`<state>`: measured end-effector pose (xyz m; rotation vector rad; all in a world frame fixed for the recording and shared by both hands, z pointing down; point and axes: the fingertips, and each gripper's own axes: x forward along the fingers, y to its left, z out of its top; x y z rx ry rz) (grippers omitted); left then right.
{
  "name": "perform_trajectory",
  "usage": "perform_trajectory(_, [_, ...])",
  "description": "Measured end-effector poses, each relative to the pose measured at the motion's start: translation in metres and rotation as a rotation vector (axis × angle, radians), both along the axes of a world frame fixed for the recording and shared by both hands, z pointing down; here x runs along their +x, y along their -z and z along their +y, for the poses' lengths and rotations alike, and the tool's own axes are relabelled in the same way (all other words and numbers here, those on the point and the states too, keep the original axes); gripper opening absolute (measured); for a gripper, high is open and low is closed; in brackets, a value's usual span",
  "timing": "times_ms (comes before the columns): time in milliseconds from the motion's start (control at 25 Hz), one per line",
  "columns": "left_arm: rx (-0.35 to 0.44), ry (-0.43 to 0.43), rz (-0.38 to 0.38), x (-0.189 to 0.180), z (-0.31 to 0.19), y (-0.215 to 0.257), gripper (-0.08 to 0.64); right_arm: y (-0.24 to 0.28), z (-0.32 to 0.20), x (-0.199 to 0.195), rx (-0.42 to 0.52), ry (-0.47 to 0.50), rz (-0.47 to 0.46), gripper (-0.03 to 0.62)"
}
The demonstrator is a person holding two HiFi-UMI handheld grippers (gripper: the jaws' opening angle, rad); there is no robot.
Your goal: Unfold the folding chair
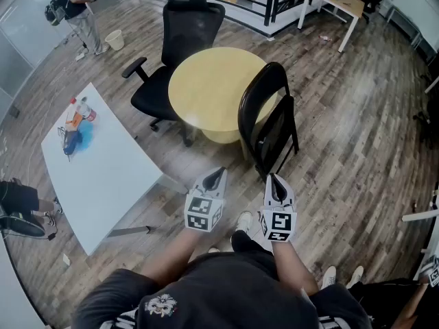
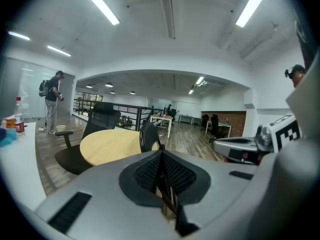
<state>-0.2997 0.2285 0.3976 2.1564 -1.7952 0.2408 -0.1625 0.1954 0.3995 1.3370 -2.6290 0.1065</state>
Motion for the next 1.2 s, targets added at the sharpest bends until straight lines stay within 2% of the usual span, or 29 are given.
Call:
perform_trajectory(280, [-0.011,0.032,0.023,0.006,-0.09,-0.002,0.005,-0.012,-0.093,0.007,-0.051,-0.003,0.0,0.015])
perform_trajectory(400, [-0.007,0.052,0.038,0.002,-0.118,-0.001,0.005,-0.019,-0.121,0.01,-0.064,-0.022,0.013,0.015])
perform_trajectory(560, [-0.044,0.064,0.04,-0.003,-0.147,-0.01,0.005,-0.033,-0.151,0.01,-0.09,-0.041,0.032,0.015])
perform_trajectory(800, [-0.097,0.046,0.052,-0.024,-0.202,-0.022,0.005,-0.066,-0.194,-0.004,-0.149,-0.082,0.076,0.015])
perform_trajectory(880, [-0.144,0.0,0.038,-0.033,-0.226,-0.028,0.006,-0.08,-0.212,-0.013,-0.171,-0.099,0.112,0.015])
perform_trajectory(920, [-0.175,-0.036,0.023,-0.034,-0.239,-0.031,0.025,-0.087,-0.222,-0.018,-0.184,-0.102,0.134,0.015])
perform_trajectory(960, [-0.199,-0.072,0.009,-0.035,-0.253,-0.032,0.101,-0.095,-0.232,-0.023,-0.203,-0.101,0.156,0.02])
perform_trajectory(1000, [-0.217,-0.102,-0.001,-0.035,-0.266,-0.033,0.166,-0.105,-0.241,-0.028,-0.233,-0.098,0.175,0.063])
perform_trajectory(1040, [-0.233,-0.127,-0.007,-0.036,-0.28,-0.032,0.209,-0.116,-0.25,-0.033,-0.271,-0.098,0.188,0.146])
perform_trajectory(1200, [-0.293,-0.21,-0.009,-0.038,-0.33,-0.033,0.264,-0.156,-0.283,-0.04,-0.403,-0.139,0.22,0.205])
